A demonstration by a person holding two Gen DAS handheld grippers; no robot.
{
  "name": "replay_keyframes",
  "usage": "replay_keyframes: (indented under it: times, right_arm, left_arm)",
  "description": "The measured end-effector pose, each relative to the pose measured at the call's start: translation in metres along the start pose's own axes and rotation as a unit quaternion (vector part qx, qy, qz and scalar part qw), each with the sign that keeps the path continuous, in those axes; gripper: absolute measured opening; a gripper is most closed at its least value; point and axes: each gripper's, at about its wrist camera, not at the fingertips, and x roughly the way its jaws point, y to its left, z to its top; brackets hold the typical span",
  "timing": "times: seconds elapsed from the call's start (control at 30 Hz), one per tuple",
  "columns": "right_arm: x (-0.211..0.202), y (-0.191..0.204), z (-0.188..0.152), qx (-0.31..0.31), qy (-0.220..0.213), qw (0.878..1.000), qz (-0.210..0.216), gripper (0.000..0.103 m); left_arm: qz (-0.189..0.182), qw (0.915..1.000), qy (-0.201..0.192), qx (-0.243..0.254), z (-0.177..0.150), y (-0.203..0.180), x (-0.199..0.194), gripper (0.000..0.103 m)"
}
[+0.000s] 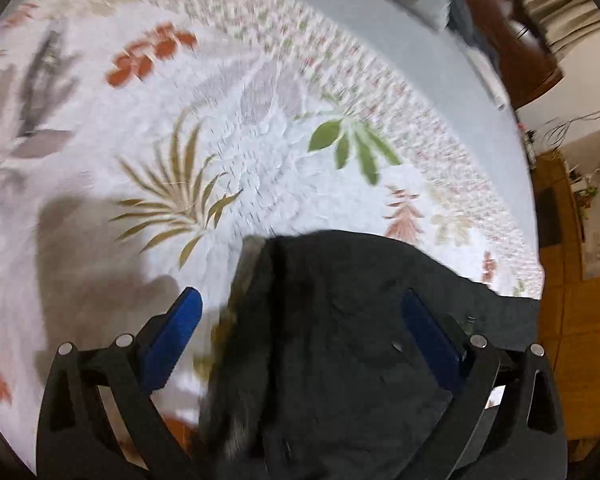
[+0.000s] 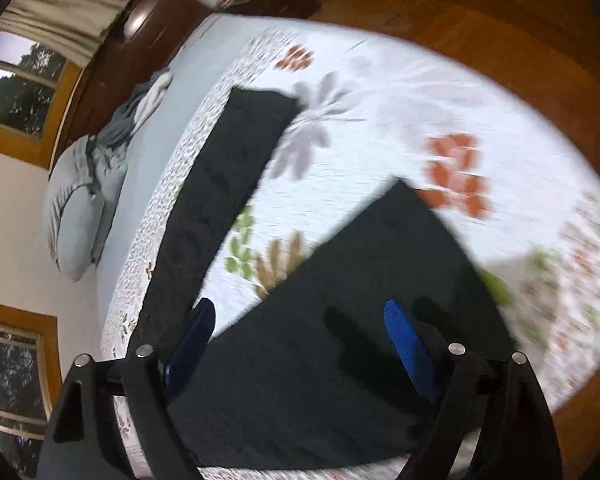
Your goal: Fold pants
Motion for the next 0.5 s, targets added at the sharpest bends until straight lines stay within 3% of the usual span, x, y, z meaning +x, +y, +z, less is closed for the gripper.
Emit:
replay_keyframes:
  times: [0.1,0.2,0.23,0.27,0.3,0.37,0.5]
  right_arm:
    - [0.028,0.018,0.019,-0.015,0.022,1.0,0.012,0.089]
    - [0.056,0.039,0.049,-0.049,0.039,0.998,0.008,0.089]
    - [0.066,0.049,0.066,-0.066,0.044,0.997,0.005,0.09]
    - [0.071,0.054,0.076,-0.074,0.046,0.996,0.004,0.09]
    - [0.08,0.064,0.096,-0.088,0.046,0.995,0.001,0.091]
    - [0.091,0.076,0.126,-0.104,0.044,0.994,-0.008,0.093]
    - [0.12,0.104,0.202,-0.135,0.036,0.99,-0.032,0.094]
  left_arm:
    - [0.018,0.9987,0.041,0.024,0.01,0.006,0.035,0.098]
    - [-0.001,0.9977,0.046,0.05,0.017,-0.001,0.046,0.097]
    - [-0.011,0.9969,0.05,0.059,0.018,-0.005,0.049,0.085]
    - [-0.008,0.9958,0.058,0.071,0.019,-0.008,0.052,0.059]
    - [-0.004,0.9951,0.062,0.077,0.018,-0.01,0.053,0.052]
    - [0.0,0.9941,0.068,0.085,0.018,-0.012,0.056,0.038]
    - [0.006,0.9937,0.065,0.091,0.017,-0.016,0.055,0.034]
